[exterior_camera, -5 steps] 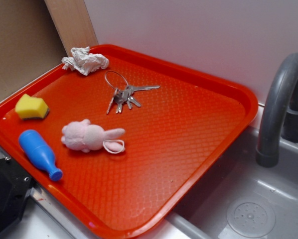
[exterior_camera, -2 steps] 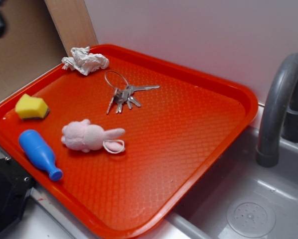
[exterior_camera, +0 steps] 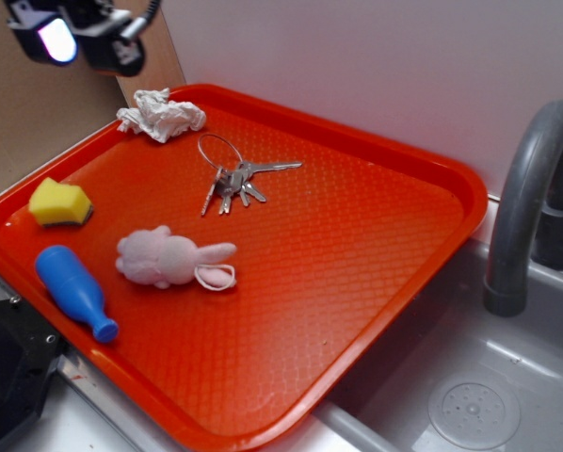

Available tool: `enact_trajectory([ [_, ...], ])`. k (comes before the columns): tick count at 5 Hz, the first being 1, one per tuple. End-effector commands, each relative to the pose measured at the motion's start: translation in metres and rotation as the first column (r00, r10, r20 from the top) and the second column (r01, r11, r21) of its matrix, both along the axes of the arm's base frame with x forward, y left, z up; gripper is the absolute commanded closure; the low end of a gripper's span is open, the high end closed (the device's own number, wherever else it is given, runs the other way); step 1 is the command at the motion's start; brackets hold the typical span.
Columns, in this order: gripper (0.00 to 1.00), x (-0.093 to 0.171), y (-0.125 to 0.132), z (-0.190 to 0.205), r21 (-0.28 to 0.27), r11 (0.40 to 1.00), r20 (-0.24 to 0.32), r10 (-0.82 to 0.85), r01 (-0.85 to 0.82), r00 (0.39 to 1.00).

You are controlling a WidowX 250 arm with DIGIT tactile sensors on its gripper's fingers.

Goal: Grab the silver keys.

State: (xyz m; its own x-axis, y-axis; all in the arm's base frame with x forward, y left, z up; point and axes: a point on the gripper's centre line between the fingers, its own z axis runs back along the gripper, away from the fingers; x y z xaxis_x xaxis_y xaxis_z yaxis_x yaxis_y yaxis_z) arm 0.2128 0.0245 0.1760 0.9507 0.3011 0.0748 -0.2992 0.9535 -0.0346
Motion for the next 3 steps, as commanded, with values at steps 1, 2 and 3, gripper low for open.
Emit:
enact_trajectory([
  [1, 0.0, 0.025, 0.043, -0.014, -0.029, 0.966, -0.005, 0.256, -0.257, 0.967],
  [2, 0.0, 0.028, 0.061, -0.036, -0.168, 0.933, -0.002, 0.324, -0.32, 0.946],
  [3, 0.0, 0.032, 0.073, -0.053, -0.217, 0.91, 0.021, 0.366, -0.354, 0.93],
])
